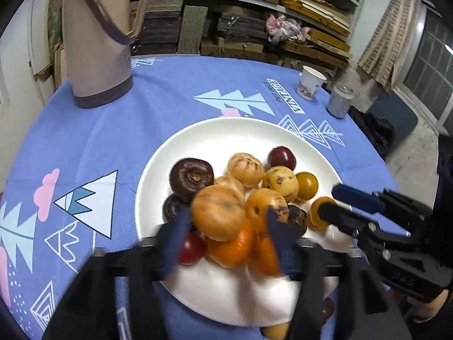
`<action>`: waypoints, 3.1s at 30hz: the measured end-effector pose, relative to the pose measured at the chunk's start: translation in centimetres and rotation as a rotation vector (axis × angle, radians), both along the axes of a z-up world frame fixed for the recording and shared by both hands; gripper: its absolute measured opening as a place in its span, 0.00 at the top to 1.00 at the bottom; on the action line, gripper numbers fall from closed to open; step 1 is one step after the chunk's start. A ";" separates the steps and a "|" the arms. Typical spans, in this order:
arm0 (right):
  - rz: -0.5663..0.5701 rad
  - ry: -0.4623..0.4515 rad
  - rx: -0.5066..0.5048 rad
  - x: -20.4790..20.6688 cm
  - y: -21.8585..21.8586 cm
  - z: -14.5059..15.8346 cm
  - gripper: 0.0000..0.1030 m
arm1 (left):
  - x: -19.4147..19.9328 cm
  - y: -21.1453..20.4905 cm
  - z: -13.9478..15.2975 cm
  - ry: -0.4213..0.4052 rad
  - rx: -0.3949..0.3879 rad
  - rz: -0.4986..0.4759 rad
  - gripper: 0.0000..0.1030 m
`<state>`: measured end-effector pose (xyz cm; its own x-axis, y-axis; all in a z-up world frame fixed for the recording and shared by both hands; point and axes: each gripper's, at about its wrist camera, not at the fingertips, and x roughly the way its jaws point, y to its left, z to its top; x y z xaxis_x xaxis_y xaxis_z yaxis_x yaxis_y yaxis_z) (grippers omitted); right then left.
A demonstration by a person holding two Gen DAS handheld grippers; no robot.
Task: Organize fruits
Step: 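Carry the striped fruit and red tomato onto the white plate, open both tools, then withdraw both open tools from the plate toward the remaining fruit, then grasp a dark red plum with the right tool while the left tool grasps a dark mangosteen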
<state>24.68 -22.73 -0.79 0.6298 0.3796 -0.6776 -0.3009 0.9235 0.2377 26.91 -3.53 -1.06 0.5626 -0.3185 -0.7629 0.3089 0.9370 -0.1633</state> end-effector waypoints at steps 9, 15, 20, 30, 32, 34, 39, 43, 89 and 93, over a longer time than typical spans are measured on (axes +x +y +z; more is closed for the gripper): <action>0.001 0.020 0.011 -2.5 -1.0 -0.7 0.44 | -1.7 1.1 1.0 -0.034 0.008 0.019 0.33; 0.004 0.025 0.006 -5.7 -1.4 -0.7 0.41 | -4.1 2.1 1.3 -0.039 -0.003 0.032 0.28; 0.001 0.035 -0.001 -8.1 -1.4 -1.3 0.32 | -6.8 2.5 1.1 -0.048 0.018 0.028 0.20; 0.030 0.075 -0.039 -11.1 0.0 -3.2 0.24 | -11.7 3.1 -1.8 0.003 0.066 0.001 0.12; 0.035 0.080 -0.043 -11.1 0.5 -3.4 0.24 | -12.4 3.4 -2.7 0.033 0.062 -0.003 0.12; 0.030 0.082 -0.041 -10.8 0.8 -3.6 0.24 | -13.0 3.9 -3.5 0.080 0.034 -0.016 0.12; -0.020 0.114 -0.043 -9.6 1.5 -4.6 0.24 | -13.6 4.4 -3.8 0.085 0.041 -0.014 0.12; -0.026 0.123 -0.058 -9.0 2.2 -4.9 0.24 | -13.7 4.3 -3.9 0.085 0.051 -0.016 0.12; 0.009 0.140 -0.055 -13.5 -0.7 -5.6 0.60 | -16.4 -3.8 -6.2 0.072 0.092 -0.254 0.54; 0.008 0.137 -0.072 -13.7 -0.4 -5.6 0.60 | -16.5 -3.7 -6.2 0.065 0.089 -0.246 0.53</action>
